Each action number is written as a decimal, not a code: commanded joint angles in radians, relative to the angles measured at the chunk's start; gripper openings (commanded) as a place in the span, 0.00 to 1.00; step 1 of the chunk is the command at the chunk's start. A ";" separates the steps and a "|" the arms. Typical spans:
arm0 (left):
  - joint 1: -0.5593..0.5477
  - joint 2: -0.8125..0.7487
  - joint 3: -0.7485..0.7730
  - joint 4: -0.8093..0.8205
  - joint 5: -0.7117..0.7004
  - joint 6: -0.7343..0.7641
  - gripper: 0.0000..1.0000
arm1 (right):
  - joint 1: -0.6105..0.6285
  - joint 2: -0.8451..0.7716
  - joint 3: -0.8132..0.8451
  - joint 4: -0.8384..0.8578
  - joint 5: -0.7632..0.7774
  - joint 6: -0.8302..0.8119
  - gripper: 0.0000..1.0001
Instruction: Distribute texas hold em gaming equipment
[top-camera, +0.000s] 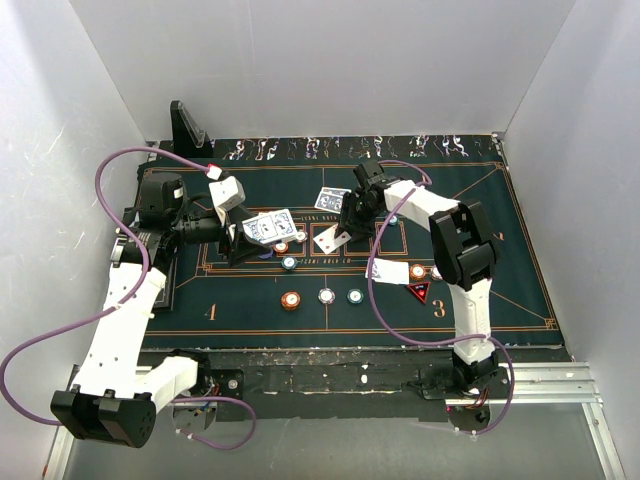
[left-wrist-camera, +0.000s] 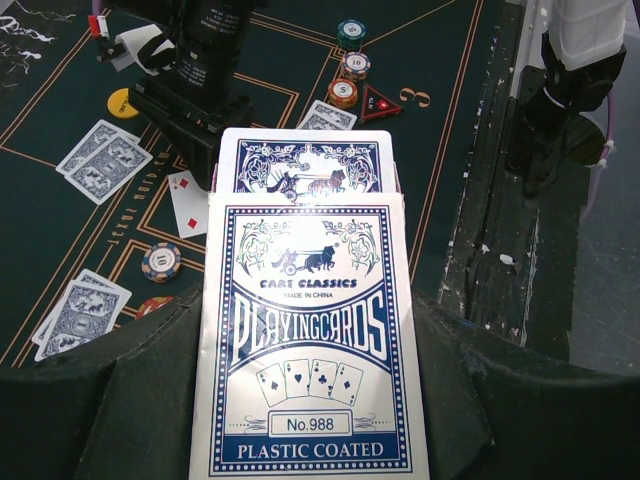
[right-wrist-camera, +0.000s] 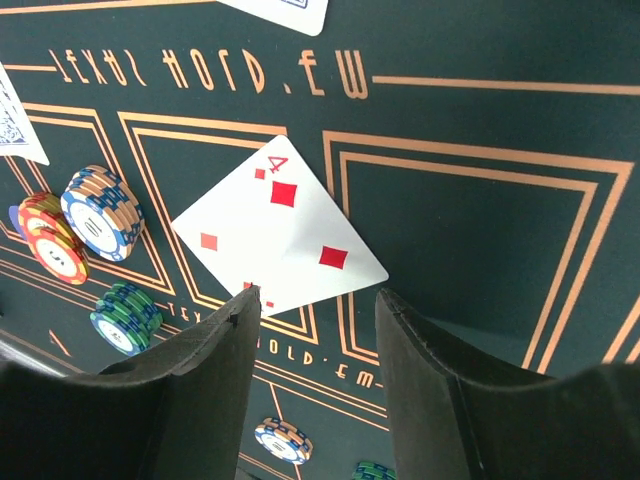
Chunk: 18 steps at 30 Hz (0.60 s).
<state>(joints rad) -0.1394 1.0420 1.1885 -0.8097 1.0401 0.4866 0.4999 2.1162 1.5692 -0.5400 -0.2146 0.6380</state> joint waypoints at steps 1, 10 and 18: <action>0.007 -0.007 0.016 0.032 0.031 0.013 0.00 | 0.000 0.037 0.040 0.034 -0.060 0.025 0.57; 0.009 -0.004 0.013 0.035 0.029 0.014 0.00 | 0.015 0.108 0.173 0.017 -0.111 0.037 0.57; 0.011 0.006 0.010 0.043 0.026 0.010 0.00 | 0.014 0.091 0.216 -0.029 -0.092 -0.007 0.57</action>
<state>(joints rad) -0.1341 1.0489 1.1885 -0.7940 1.0401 0.4904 0.5144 2.2280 1.7325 -0.5434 -0.3115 0.6655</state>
